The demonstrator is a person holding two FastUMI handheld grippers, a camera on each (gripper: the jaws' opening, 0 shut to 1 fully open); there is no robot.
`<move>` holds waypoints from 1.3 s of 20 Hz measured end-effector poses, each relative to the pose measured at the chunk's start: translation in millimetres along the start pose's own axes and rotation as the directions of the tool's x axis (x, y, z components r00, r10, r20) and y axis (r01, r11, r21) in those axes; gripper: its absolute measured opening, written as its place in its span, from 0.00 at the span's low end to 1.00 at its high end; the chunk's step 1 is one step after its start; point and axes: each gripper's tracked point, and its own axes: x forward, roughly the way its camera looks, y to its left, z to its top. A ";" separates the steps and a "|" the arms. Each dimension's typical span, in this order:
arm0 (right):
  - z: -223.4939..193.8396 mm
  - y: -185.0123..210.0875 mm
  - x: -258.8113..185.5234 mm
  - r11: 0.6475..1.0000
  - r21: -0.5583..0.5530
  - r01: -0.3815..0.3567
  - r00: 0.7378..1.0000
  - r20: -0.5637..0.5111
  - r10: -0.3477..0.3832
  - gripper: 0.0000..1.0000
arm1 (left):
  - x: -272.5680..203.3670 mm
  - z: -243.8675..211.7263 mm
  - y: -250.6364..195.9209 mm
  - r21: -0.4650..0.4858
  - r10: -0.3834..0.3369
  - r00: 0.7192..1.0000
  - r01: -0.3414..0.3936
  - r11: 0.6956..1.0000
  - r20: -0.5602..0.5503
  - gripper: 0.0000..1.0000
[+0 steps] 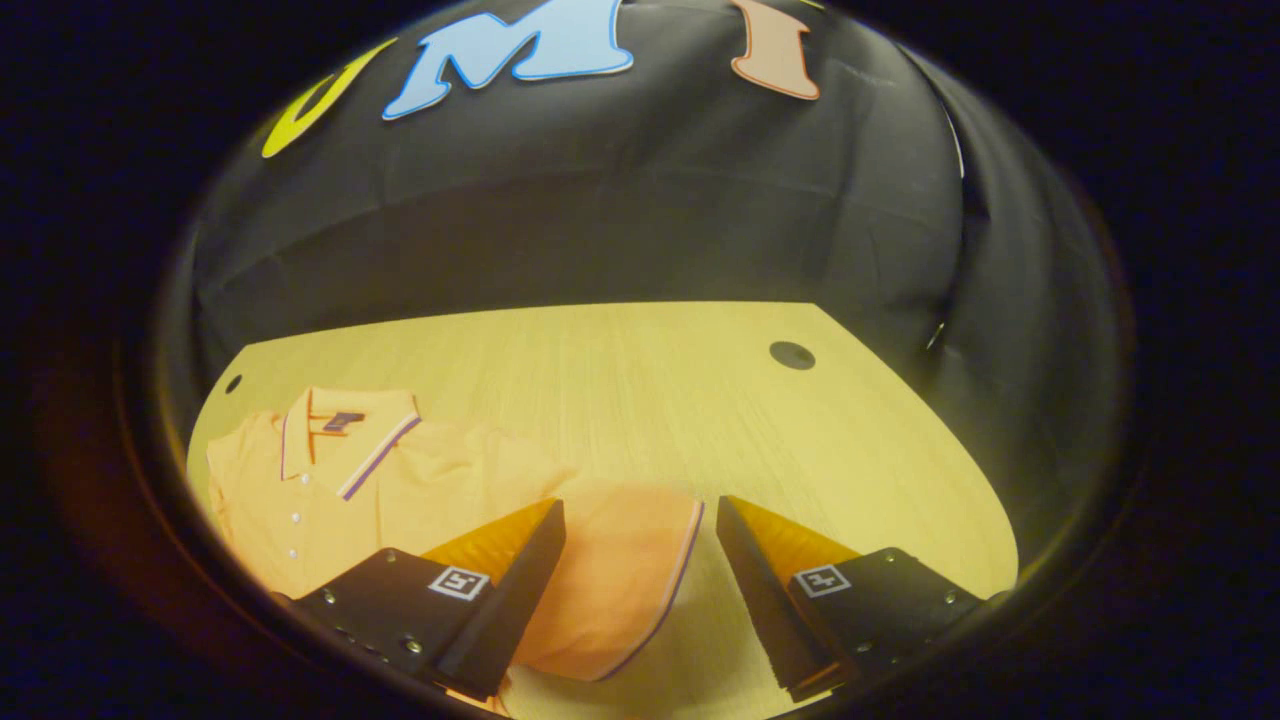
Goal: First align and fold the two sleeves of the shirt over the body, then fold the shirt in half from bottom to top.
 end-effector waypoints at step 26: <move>0.7 10.8 -0.5 1.000 -0.011 -0.029 0.998 -0.048 0.029 0.05 | -37.1 1.9 24.7 -0.048 0.098 0.995 -0.098 0.994 0.005 0.93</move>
